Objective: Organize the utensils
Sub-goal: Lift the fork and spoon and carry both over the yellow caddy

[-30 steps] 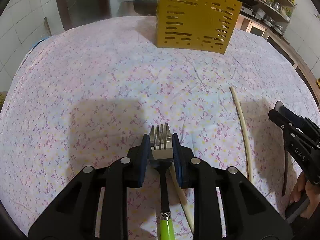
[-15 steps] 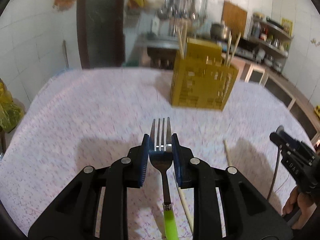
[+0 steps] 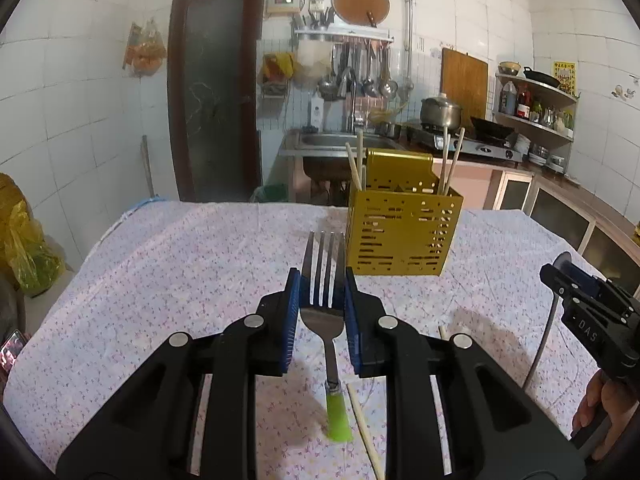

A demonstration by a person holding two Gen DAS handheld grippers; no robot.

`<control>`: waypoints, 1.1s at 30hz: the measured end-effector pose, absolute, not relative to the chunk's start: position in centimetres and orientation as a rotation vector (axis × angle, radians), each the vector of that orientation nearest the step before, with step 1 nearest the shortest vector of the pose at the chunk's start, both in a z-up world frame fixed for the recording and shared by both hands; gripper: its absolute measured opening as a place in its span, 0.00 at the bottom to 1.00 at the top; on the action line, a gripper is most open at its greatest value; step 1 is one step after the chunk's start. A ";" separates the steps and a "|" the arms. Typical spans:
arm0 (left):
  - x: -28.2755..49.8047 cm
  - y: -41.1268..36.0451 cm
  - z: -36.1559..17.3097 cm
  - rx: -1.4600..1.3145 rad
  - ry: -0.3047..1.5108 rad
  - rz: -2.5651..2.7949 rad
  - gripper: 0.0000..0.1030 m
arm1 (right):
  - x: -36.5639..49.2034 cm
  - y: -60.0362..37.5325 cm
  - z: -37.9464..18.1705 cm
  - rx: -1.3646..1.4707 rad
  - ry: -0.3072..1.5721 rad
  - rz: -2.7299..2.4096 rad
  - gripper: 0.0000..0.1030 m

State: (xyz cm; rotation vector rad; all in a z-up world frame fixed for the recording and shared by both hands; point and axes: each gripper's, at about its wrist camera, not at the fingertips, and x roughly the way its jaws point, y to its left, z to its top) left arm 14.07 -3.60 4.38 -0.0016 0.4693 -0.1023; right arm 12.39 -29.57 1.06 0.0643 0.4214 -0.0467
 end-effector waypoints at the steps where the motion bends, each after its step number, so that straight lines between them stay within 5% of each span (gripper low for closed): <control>1: 14.1 -3.6 4.5 -0.001 0.464 -0.100 0.19 | 12.5 -29.6 1.2 0.063 0.415 -0.044 0.34; 33: 17.8 -6.3 11.1 -0.004 0.307 -0.166 0.19 | 15.3 -28.7 5.3 0.037 0.315 -0.028 0.34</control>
